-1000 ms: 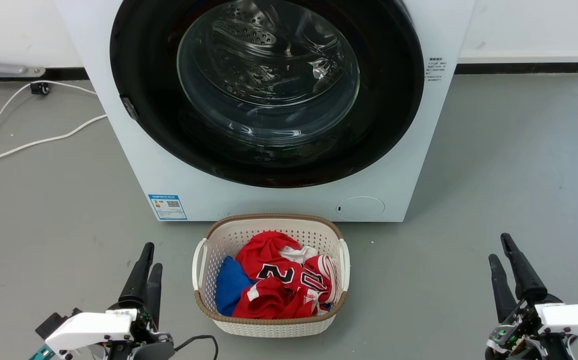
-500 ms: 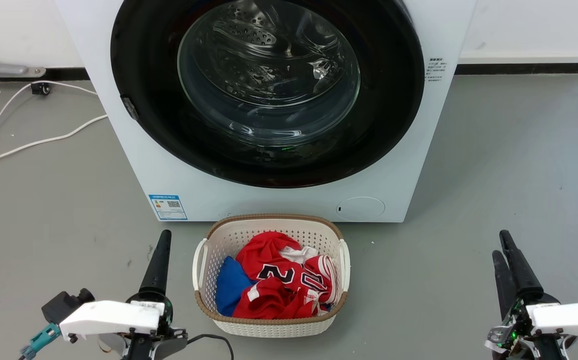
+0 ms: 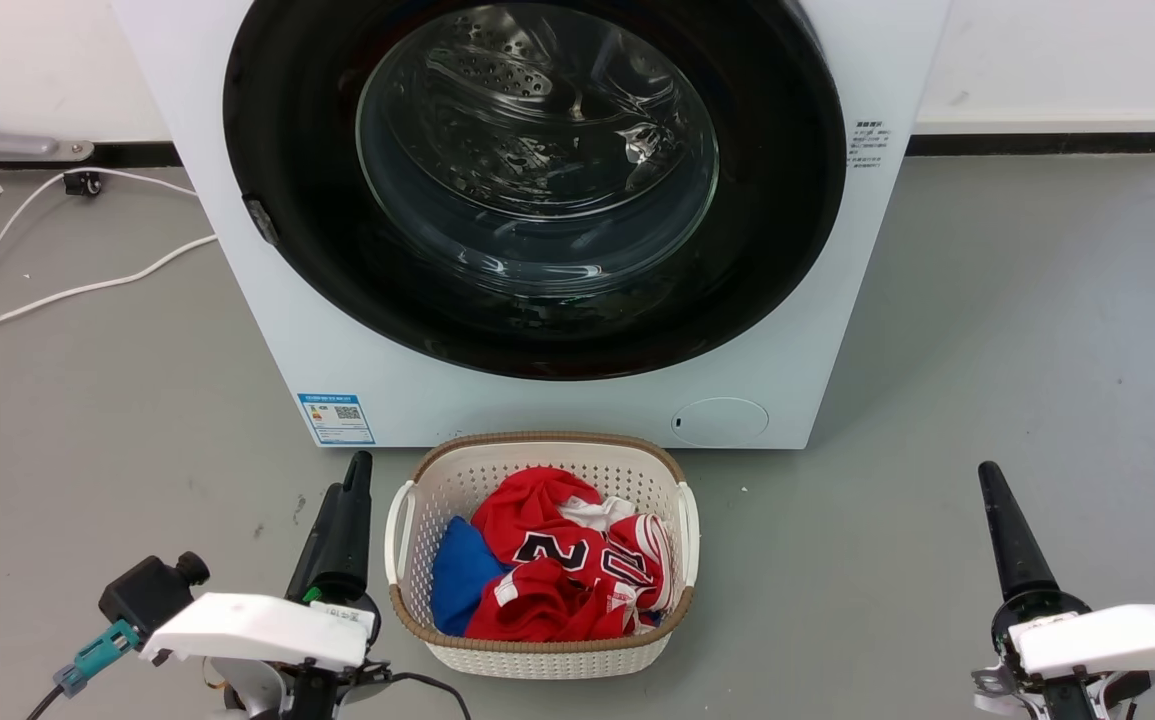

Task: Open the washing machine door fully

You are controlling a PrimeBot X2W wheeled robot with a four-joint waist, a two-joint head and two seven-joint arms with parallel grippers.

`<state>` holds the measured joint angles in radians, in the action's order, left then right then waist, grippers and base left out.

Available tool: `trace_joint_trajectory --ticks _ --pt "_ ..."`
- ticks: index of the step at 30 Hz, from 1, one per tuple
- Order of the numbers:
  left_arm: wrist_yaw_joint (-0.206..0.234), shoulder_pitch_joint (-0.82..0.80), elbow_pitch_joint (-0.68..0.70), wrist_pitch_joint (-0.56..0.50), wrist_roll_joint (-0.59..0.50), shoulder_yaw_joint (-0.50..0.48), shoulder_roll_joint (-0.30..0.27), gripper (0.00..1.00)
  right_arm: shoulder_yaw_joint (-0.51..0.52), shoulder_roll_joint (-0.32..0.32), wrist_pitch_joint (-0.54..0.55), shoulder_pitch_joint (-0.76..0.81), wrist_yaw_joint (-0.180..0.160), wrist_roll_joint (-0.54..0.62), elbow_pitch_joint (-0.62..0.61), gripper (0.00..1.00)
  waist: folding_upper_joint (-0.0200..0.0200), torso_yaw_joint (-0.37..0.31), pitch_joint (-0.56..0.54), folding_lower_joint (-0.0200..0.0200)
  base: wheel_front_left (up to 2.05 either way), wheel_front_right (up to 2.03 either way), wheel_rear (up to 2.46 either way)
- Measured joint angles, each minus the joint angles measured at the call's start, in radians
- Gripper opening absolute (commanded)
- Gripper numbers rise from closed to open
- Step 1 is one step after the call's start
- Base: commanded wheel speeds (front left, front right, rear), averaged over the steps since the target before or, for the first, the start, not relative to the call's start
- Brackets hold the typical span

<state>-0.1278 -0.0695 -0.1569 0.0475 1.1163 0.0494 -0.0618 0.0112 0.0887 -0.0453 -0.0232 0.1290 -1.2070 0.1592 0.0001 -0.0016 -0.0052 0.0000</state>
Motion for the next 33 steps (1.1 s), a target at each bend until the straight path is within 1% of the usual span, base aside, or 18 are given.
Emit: trace_joint_trajectory --ticks 7,12,15,24,30,33 --pt "0.0 0.003 0.007 0.022 -0.133 0.01 -0.009 1.0 -0.026 0.008 -0.025 0.005 0.0 0.17 0.0 1.0 0.0 0.0 0.003 0.0001 0.0 0.0 0.0" --pt "0.0 0.004 0.013 0.037 -0.206 0.014 -0.008 1.0 -0.032 0.013 -0.034 0.005 0.0 0.286 0.002 1.0 0.0 0.001 0.005 0.0 0.0 0.0 0.0" --pt "0.0 0.004 0.014 0.046 -0.262 0.026 -0.018 1.0 -0.035 0.016 -0.042 0.005 0.0 0.353 0.001 1.0 0.0 0.001 0.005 0.0001 0.0 0.0 0.0" --pt "0.0 0.004 0.012 0.073 -0.426 0.033 -0.029 1.0 -0.04 0.022 -0.044 0.005 0.0 0.569 -0.029 1.0 0.0 0.0 0.005 0.0001 0.0 0.0 0.0" --pt "0.0 0.004 0.012 0.089 -0.522 0.033 -0.032 1.0 -0.044 0.02 -0.045 0.009 0.0 0.678 -0.056 1.0 0.0 0.0 0.006 0.0001 0.0 0.0 0.0" --pt "0.0 0.004 0.014 0.097 -0.559 0.034 -0.033 1.0 -0.043 0.016 -0.045 0.011 0.0 0.708 -0.067 1.0 0.0 0.0 0.006 0.0001 0.0 0.0 0.0"
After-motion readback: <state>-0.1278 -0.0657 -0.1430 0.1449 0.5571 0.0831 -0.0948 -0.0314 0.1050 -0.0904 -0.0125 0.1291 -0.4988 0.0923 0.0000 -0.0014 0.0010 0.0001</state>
